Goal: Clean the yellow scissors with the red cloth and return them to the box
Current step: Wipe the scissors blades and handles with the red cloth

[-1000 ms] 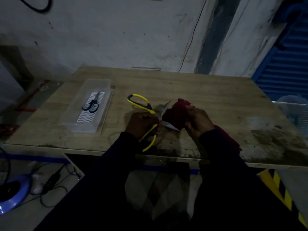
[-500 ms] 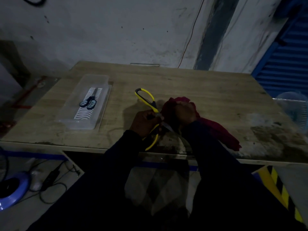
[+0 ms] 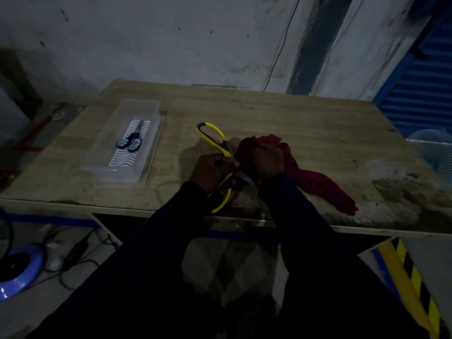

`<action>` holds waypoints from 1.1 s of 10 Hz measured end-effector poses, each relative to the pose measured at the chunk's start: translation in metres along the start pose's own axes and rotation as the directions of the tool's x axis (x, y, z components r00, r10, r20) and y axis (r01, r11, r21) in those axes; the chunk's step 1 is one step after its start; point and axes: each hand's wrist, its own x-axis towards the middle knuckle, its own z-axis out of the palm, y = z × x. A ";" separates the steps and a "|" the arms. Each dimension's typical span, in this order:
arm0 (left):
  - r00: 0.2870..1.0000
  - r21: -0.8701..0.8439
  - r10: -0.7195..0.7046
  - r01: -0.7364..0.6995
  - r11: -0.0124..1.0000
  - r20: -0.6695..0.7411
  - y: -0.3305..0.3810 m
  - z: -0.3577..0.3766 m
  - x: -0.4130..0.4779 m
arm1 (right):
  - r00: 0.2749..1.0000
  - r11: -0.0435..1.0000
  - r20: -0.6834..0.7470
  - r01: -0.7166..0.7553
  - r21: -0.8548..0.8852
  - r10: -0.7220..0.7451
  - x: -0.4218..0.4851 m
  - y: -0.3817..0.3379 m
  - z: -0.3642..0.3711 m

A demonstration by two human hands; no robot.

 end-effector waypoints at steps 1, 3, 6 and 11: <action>1.000 0.052 0.023 -0.024 0.998 0.019 0.000 0.002 -0.002 | 0.995 0.991 0.067 0.082 -0.105 -0.075 -0.006 0.004 -0.003; 0.997 0.127 0.065 -0.069 0.989 0.036 0.001 0.004 -0.002 | 0.996 0.926 0.017 0.090 -0.367 -0.090 0.012 0.004 -0.009; 0.999 0.113 0.014 -0.018 0.993 0.030 0.003 0.008 -0.003 | 0.996 0.990 0.053 -0.061 -0.131 0.068 0.015 -0.001 -0.014; 0.999 0.119 0.037 -0.035 0.992 -0.009 0.002 0.005 -0.003 | 0.997 0.981 -0.049 0.053 -0.188 -0.063 0.007 0.005 0.004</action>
